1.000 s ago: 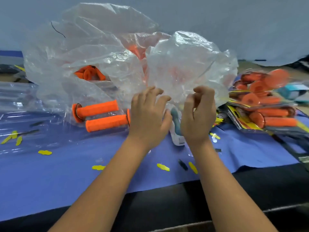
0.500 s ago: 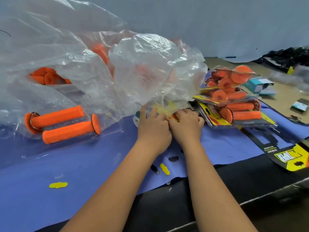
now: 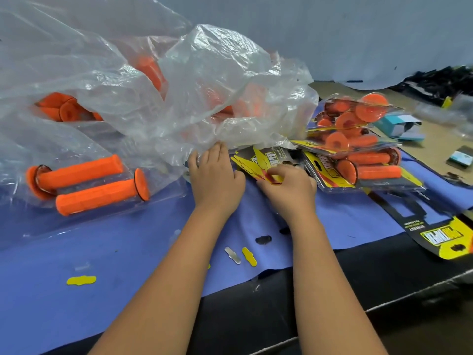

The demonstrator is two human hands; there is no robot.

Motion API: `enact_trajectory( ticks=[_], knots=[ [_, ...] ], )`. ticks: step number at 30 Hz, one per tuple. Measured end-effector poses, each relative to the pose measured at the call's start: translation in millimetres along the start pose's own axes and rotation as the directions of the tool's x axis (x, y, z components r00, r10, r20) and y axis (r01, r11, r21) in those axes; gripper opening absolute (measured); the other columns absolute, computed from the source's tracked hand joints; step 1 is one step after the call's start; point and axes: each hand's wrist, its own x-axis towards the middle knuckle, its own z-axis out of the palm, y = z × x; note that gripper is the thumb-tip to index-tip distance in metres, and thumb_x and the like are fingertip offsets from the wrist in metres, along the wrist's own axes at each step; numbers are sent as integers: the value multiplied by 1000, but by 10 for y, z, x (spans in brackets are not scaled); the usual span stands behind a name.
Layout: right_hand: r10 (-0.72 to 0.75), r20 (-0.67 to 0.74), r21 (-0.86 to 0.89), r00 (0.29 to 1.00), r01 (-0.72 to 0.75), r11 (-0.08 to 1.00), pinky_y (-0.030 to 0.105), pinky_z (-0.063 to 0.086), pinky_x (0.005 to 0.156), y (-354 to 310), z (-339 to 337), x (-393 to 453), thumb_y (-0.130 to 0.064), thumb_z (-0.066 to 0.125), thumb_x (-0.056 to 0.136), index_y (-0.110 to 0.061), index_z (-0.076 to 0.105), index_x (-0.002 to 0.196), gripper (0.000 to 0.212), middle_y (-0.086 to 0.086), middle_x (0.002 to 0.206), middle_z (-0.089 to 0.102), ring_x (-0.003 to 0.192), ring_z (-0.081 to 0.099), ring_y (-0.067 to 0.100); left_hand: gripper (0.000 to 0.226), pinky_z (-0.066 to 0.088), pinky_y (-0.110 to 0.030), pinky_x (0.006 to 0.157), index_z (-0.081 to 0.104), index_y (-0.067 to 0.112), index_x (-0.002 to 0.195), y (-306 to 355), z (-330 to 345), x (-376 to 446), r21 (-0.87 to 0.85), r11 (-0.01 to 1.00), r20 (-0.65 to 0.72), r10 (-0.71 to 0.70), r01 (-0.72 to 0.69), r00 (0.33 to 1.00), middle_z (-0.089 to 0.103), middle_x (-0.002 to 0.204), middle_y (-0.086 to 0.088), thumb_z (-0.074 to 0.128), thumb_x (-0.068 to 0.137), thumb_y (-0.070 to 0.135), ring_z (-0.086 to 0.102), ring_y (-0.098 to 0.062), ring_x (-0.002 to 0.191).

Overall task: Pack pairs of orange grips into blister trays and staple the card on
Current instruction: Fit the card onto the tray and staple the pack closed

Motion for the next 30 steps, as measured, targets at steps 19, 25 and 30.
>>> enact_trajectory(
  ticks=[19,25,30],
  knots=[
    [263,-30,394,964,-231,890,29,39,58,-86,-229,-63,-41,51,87,-26,66,74,25,-3,61,68,69,61,11,57,16,-47,114,44,11,142,-40,-100,-142,33,992,-28,121,-120,992,39,151,-8,46,86,22,36,-27,135],
    [128,207,656,970,-235,717,34,45,62,-278,-147,-92,-24,51,74,-20,70,66,21,-5,57,64,61,56,15,40,37,-36,94,64,4,113,239,-153,-296,-266,845,-205,421,-465,883,63,118,-13,47,78,15,57,-33,107],
    [345,26,583,938,-294,757,43,43,56,-261,-129,-100,-16,52,84,-5,62,68,22,16,66,62,69,56,40,52,26,-32,100,49,16,134,141,-33,-297,-82,924,148,382,-374,912,57,127,-2,51,87,37,48,-24,119]
  ],
)
